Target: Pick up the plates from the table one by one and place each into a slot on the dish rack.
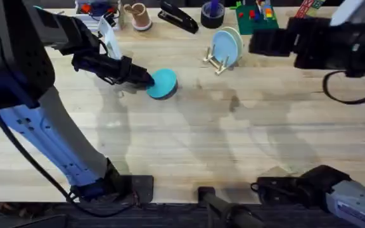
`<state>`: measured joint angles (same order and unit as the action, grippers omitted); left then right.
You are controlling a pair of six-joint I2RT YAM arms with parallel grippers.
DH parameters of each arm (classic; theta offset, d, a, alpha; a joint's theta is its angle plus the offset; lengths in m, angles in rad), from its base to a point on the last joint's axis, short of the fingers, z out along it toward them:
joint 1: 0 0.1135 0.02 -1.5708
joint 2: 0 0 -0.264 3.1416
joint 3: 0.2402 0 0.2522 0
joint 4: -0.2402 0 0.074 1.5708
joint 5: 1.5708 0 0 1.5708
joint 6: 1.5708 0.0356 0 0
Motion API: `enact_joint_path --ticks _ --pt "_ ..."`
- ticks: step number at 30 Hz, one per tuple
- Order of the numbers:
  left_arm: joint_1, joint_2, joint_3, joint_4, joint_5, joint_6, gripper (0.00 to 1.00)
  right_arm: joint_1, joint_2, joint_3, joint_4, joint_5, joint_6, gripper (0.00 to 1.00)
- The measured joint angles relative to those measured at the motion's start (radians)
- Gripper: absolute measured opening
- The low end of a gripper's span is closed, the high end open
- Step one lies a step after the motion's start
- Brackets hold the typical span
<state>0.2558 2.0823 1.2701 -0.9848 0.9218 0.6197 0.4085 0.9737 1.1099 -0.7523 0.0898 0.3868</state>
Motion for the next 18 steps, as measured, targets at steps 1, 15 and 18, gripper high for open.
enact_joint_path --ticks 1,15,18 --pt "0.0 0.0 0.0 0.0 0.0 0.0 0.041 0.017 0.0 0.0 0.01 0.0 0.033 0.993" --pt "-0.001 0.0 0.001 0.0 -0.002 0.0 0.04 0.187 0.182 0.004 0.103 -0.001 0.406 0.995" --pt "-0.001 0.0 0.001 0.0 -0.002 0.0 0.041 0.198 0.233 0.004 0.144 -0.022 0.443 0.995"
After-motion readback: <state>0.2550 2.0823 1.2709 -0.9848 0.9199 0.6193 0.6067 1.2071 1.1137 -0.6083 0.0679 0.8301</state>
